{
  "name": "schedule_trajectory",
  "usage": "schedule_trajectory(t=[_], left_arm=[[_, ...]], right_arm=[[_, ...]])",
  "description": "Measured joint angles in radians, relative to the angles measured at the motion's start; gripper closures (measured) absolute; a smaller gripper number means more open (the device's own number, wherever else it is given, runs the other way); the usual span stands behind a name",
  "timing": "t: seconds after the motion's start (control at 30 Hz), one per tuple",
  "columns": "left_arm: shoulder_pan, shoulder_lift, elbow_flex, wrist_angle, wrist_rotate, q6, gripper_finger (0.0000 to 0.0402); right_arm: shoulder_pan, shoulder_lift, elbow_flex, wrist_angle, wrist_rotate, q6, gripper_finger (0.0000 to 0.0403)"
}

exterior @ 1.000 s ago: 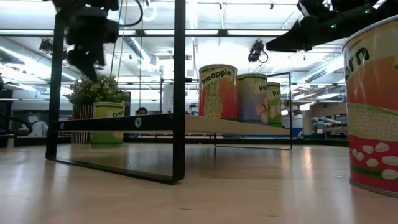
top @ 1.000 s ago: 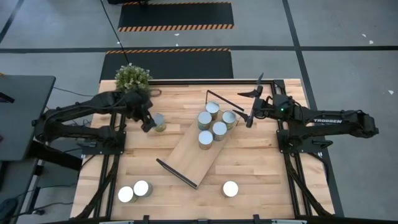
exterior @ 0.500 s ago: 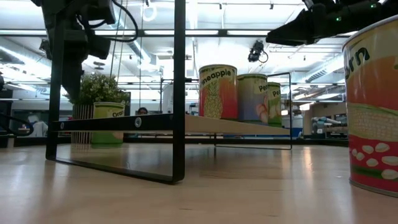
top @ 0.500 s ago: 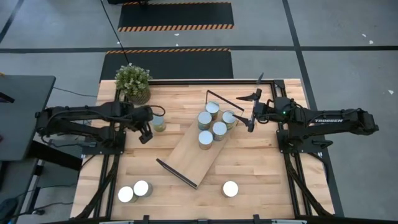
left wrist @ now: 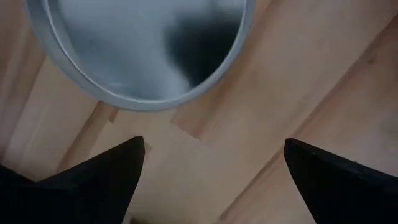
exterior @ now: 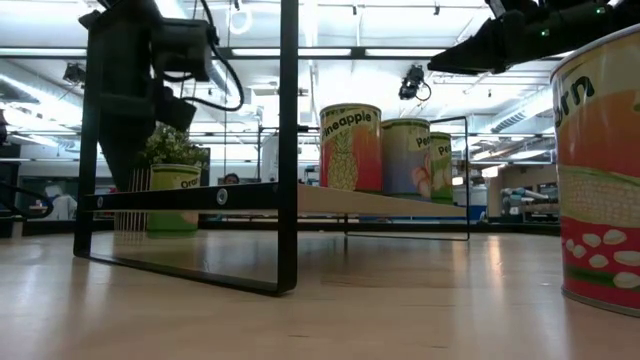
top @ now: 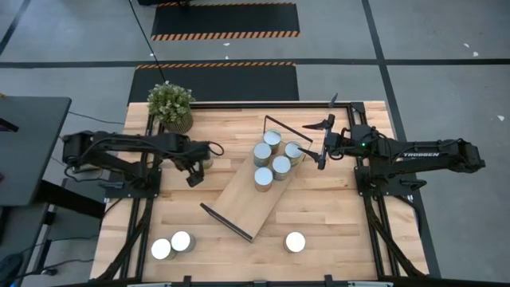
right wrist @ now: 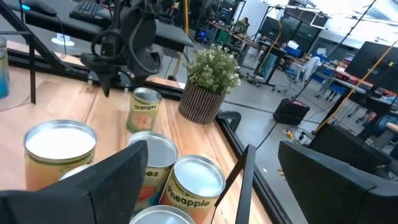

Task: Pick and place cans onto a shelf
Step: Put the top canned oranges on the shelf

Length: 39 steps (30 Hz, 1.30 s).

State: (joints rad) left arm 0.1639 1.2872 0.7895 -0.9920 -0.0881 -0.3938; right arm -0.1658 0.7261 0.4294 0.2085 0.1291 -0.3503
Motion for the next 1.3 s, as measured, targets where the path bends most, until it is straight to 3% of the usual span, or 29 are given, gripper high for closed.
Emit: schedule_trajectory(t=[0.27,0.6,1.3], left_arm=[[0.0,0.052,0.0,0.122,-0.002,0.063,0.0011],[0.008,0.055,0.0,0.157,-0.016,0.035,0.0016],[0.009,0.055,0.0,0.199,-0.027,0.038,0.01]], right_arm=[[0.0,0.0,0.0,0.027,-0.03,-0.005,0.0034],[0.0,0.016,0.001,0.045,-0.052,-0.001,0.0034],[0.0,0.034,0.001,0.053,-0.054,-0.005,0.0034]])
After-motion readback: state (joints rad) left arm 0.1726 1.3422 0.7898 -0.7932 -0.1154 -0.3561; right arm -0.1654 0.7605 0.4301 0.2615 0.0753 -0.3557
